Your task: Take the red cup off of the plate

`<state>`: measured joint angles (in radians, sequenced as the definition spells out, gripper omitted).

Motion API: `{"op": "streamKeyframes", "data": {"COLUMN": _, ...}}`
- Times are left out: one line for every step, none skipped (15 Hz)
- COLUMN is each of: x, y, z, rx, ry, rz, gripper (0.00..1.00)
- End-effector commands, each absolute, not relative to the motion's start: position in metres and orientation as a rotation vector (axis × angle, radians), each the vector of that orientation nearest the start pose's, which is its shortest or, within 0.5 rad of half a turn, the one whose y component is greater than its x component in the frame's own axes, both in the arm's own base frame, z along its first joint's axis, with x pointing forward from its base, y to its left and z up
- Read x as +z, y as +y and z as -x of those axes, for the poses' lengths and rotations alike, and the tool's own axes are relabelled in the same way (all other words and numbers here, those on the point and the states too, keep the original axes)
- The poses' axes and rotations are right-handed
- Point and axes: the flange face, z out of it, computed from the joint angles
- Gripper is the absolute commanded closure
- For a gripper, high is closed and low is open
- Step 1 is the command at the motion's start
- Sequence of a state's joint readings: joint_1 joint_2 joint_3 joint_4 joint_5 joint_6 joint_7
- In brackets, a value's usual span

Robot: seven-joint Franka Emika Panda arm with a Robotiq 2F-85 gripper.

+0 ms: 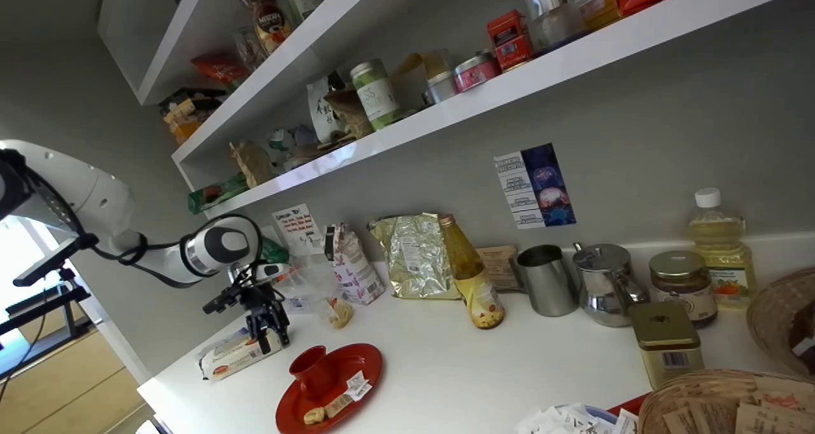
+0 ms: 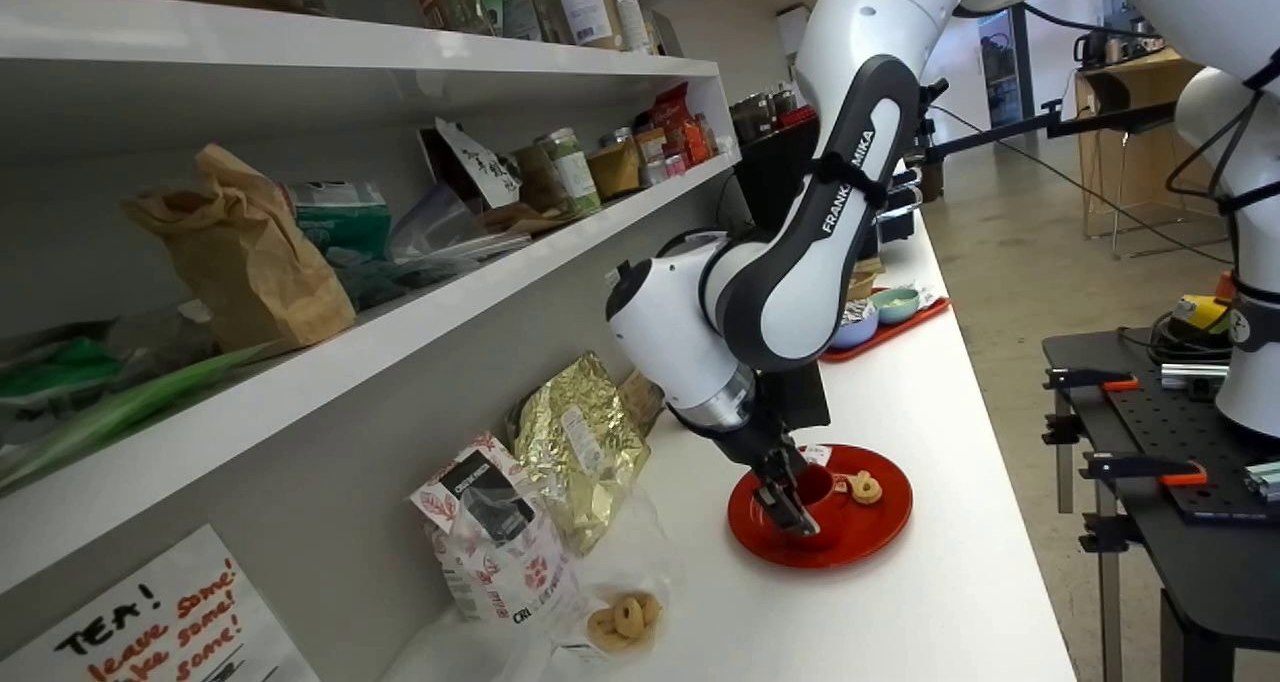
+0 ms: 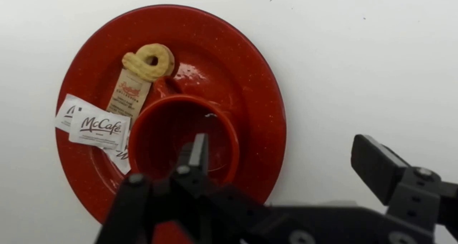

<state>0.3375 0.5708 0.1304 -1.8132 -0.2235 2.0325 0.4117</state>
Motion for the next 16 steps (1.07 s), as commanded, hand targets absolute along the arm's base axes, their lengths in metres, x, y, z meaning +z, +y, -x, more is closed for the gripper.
{"op": "streamKeyframes", "data": {"x": 0.194, "y": 0.262, "z": -0.559, "rx": 0.502, "ry": -0.292, "rz": 3.334, "gripper": 0.0}}
{"op": "streamKeyframes", "data": {"x": 0.191, "y": 0.259, "z": -0.561, "rx": 0.508, "ry": -0.279, "rz": 3.336, "gripper": 0.0}}
{"op": "streamKeyframes", "data": {"x": 0.19, "y": 0.257, "z": -0.563, "rx": 0.513, "ry": -0.272, "rz": 3.335, "gripper": 0.0}}
{"op": "streamKeyframes", "data": {"x": 0.188, "y": 0.254, "z": -0.566, "rx": 0.518, "ry": -0.261, "rz": 3.332, "gripper": 0.0}}
{"op": "streamKeyframes", "data": {"x": 0.187, "y": 0.251, "z": -0.568, "rx": 0.525, "ry": -0.25, "rz": 3.331, "gripper": 0.0}}
{"op": "streamKeyframes", "data": {"x": 0.185, "y": 0.247, "z": -0.571, "rx": 0.526, "ry": -0.234, "rz": 3.334, "gripper": 0.0}}
{"op": "streamKeyframes", "data": {"x": 0.184, "y": 0.243, "z": -0.574, "rx": 0.53, "ry": -0.22, "rz": 3.338, "gripper": 0.0}}
{"op": "streamKeyframes", "data": {"x": 0.183, "y": 0.239, "z": -0.578, "rx": 0.533, "ry": -0.205, "rz": 3.341, "gripper": 0.0}}
{"op": "streamKeyframes", "data": {"x": 0.182, "y": 0.235, "z": -0.581, "rx": 0.536, "ry": -0.192, "rz": 3.345, "gripper": 0.0}}
{"op": "streamKeyframes", "data": {"x": 0.181, "y": 0.231, "z": -0.584, "rx": 0.538, "ry": -0.178, "rz": 3.349, "gripper": 0.0}}
{"op": "streamKeyframes", "data": {"x": 0.18, "y": 0.228, "z": -0.587, "rx": 0.54, "ry": -0.168, "rz": 3.351, "gripper": 0.0}}
{"op": "streamKeyframes", "data": {"x": 0.179, "y": 0.225, "z": -0.589, "rx": 0.544, "ry": -0.158, "rz": 3.351, "gripper": 0.0}}
{"op": "streamKeyframes", "data": {"x": 0.177, "y": 0.223, "z": -0.591, "rx": 0.552, "ry": -0.151, "rz": 3.351, "gripper": 0.0}}
{"op": "streamKeyframes", "data": {"x": 0.175, "y": 0.221, "z": -0.592, "rx": 0.56, "ry": -0.147, "rz": 3.351, "gripper": 0.0}}
{"op": "streamKeyframes", "data": {"x": 0.173, "y": 0.221, "z": -0.592, "rx": 0.568, "ry": -0.146, "rz": 3.351, "gripper": 0.0}}
{"op": "streamKeyframes", "data": {"x": 0.17, "y": 0.221, "z": -0.593, "rx": 0.575, "ry": -0.147, "rz": 3.35, "gripper": 0.0}}
